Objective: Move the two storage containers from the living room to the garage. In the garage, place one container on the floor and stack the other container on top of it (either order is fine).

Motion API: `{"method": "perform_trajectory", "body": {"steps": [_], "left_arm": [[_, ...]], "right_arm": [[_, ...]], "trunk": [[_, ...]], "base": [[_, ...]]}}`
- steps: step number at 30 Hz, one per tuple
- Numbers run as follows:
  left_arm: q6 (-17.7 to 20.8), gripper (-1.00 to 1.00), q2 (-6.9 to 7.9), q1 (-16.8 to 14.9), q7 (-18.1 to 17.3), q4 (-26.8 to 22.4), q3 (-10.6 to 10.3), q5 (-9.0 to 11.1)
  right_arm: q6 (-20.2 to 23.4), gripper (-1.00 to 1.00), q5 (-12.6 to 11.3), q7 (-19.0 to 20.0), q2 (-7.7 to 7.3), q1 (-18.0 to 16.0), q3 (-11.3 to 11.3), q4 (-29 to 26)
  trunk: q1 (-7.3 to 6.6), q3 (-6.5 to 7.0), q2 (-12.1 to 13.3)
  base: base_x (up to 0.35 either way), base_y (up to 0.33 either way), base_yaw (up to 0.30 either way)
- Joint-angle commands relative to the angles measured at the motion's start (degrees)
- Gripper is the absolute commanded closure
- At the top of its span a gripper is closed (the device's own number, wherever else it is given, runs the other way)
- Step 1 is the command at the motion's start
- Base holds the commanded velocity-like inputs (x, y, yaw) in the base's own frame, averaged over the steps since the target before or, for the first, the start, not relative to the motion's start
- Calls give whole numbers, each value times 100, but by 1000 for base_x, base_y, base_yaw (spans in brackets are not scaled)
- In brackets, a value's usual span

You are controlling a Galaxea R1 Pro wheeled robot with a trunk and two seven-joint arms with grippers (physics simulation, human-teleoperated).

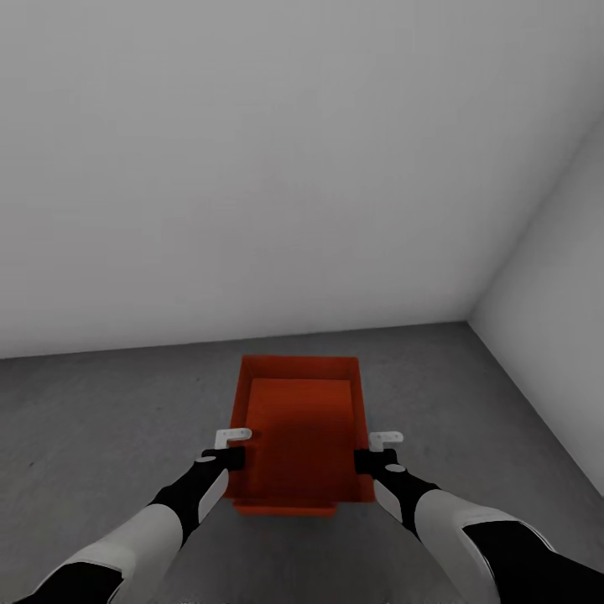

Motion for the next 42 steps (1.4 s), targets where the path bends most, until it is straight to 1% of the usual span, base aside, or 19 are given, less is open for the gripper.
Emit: {"method": "perform_trajectory", "body": {"steps": [1,42], "left_arm": [[-292,100,11,-6,67,-66,47,23],[-292,100,15,-6,68,-66,47,23]], "right_arm": [[-17,100,-7,0,-70,-1,-80,25],[-16,100,-5,-9,-69,-1,-80,25]], "trunk": [[0,-15,-5],[0,-386,-5]], "base": [[0,0,0],[0,0,0]]}}
